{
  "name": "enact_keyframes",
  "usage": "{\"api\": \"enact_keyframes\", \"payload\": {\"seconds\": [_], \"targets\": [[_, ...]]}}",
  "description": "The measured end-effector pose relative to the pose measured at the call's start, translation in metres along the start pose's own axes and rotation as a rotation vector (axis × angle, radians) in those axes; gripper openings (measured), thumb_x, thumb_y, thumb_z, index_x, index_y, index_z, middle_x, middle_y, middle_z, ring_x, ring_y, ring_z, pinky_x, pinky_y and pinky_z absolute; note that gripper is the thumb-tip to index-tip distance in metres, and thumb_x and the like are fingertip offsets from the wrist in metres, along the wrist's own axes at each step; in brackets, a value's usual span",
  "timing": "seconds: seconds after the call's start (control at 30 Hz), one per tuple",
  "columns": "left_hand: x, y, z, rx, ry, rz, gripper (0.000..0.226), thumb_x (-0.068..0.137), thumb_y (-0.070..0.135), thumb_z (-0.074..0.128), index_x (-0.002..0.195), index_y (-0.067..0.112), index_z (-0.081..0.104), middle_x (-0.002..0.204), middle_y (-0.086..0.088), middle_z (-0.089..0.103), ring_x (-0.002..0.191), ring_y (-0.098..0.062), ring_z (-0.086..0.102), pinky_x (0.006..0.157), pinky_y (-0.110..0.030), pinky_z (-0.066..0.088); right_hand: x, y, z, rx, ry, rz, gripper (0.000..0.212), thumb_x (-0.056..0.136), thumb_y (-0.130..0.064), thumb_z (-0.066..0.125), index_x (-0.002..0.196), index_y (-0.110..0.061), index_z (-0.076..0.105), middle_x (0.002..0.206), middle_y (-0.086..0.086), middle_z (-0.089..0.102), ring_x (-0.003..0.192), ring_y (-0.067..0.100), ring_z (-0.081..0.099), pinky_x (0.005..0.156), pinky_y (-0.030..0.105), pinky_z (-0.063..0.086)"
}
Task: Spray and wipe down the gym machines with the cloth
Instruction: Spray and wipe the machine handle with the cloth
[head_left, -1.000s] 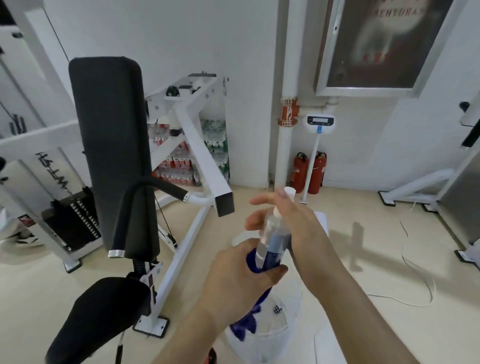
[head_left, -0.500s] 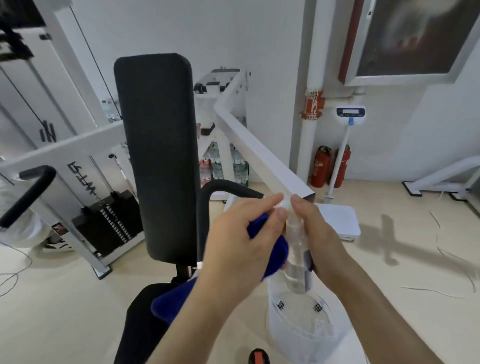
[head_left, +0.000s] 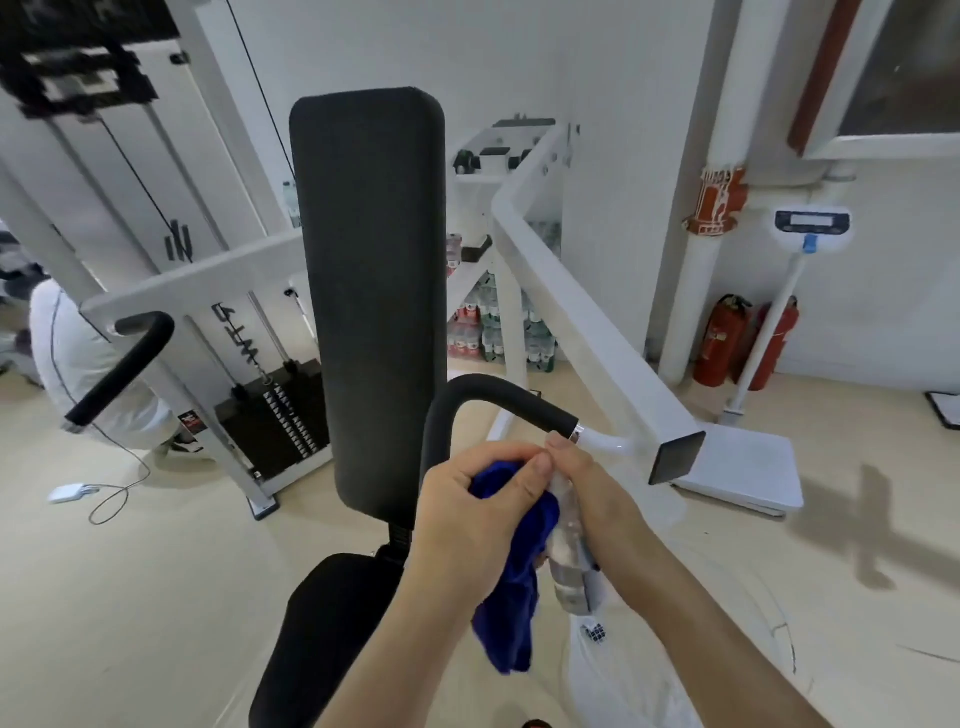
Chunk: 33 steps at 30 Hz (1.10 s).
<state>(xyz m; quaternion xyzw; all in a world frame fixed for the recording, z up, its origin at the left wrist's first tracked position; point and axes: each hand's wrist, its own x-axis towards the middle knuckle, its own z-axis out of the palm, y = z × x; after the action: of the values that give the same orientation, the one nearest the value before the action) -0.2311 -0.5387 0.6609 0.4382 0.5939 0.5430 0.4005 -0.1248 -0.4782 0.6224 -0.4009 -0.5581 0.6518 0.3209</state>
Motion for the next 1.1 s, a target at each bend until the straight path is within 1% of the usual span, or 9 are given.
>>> {"api": "enact_keyframes", "payload": {"seconds": [0.1,0.23,0.33,0.43,0.57,0.77,0.93,1.03,1.1], "targets": [[0.008,-0.010,0.006,0.039,0.119,-0.045,0.004,0.089,0.021,0.066,0.086,0.022,0.068,0.077,0.005,0.070,0.063,-0.011,0.067,0.052,-0.017,0.052,0.013,0.001,-0.010,-0.064,-0.048,0.061,0.057,0.095,-0.062,0.036,0.068,-0.021,0.065,0.062,0.004,0.061,0.062,0.018,0.058,0.067,0.029,0.051],[0.017,-0.034,-0.013,-0.057,0.300,-0.261,0.013,0.086,0.011,0.067,0.094,0.022,0.066,0.093,0.002,0.067,0.084,-0.021,0.065,0.060,-0.028,0.054,0.040,0.015,-0.011,-0.179,-0.106,0.167,0.063,0.081,-0.074,0.032,0.061,-0.019,0.056,0.064,0.009,0.062,0.067,0.026,0.059,0.091,0.052,0.052],[0.014,-0.046,-0.034,-0.040,0.361,-0.340,0.023,0.085,0.003,0.063,0.101,0.020,0.065,0.104,-0.005,0.063,0.093,-0.028,0.063,0.065,-0.034,0.057,0.055,0.030,-0.001,-0.237,-0.117,0.275,0.062,0.083,-0.070,0.032,0.058,-0.018,0.054,0.063,0.008,0.062,0.061,0.021,0.060,0.085,0.044,0.055],[0.017,-0.059,-0.055,-0.024,0.502,-0.358,0.021,0.088,0.007,0.064,0.101,0.024,0.066,0.104,-0.003,0.061,0.094,-0.028,0.063,0.067,-0.037,0.058,0.063,0.042,0.011,-0.275,-0.132,0.290,0.062,0.095,-0.058,0.031,0.062,-0.010,0.053,0.060,0.011,0.059,0.047,0.013,0.056,0.068,0.030,0.048],[0.025,-0.072,-0.085,0.093,0.615,-0.284,0.020,0.087,0.016,0.068,0.090,0.036,0.067,0.103,-0.001,0.066,0.093,-0.025,0.063,0.072,-0.040,0.058,0.066,0.056,0.026,-0.297,-0.149,0.289,0.059,0.090,-0.060,0.034,0.068,-0.009,0.054,0.062,0.010,0.060,0.050,0.014,0.058,0.068,0.029,0.049],[0.041,-0.084,-0.115,0.333,0.572,-0.177,0.015,0.091,0.024,0.065,0.086,0.038,0.060,0.086,0.010,0.066,0.091,-0.020,0.063,0.085,-0.046,0.055,0.059,0.062,0.044,-0.283,-0.129,0.265,0.049,0.094,-0.042,0.034,0.066,-0.006,0.051,0.059,0.015,0.050,0.042,0.014,0.046,0.055,0.021,0.044],[0.059,-0.087,-0.129,0.472,0.496,-0.034,0.010,0.098,0.020,0.054,0.102,0.028,0.058,0.084,0.019,0.056,0.083,-0.004,0.055,0.067,-0.017,0.043,0.066,0.059,0.049,-0.198,0.033,0.214,0.059,0.097,-0.048,0.035,0.053,-0.012,0.050,0.047,0.007,0.052,0.042,0.016,0.050,0.059,0.027,0.045],[0.069,-0.086,-0.132,0.614,0.422,0.044,0.009,0.101,0.021,0.047,0.105,0.028,0.050,0.082,0.017,0.053,0.076,0.001,0.052,0.063,-0.013,0.038,0.074,0.052,0.047,-0.124,0.141,0.123,0.059,0.092,-0.054,0.037,0.050,-0.015,0.050,0.047,0.008,0.052,0.046,0.021,0.051,0.060,0.032,0.047],[0.075,-0.085,-0.130,0.762,0.363,0.079,0.007,0.102,0.025,0.041,0.106,0.028,0.045,0.079,0.014,0.053,0.071,0.000,0.052,0.060,-0.013,0.038,0.075,0.047,0.046,-0.132,0.191,0.087,0.055,0.081,-0.061,0.038,0.059,-0.013,0.052,0.049,0.007,0.055,0.051,0.023,0.054,0.066,0.038,0.050]]}}
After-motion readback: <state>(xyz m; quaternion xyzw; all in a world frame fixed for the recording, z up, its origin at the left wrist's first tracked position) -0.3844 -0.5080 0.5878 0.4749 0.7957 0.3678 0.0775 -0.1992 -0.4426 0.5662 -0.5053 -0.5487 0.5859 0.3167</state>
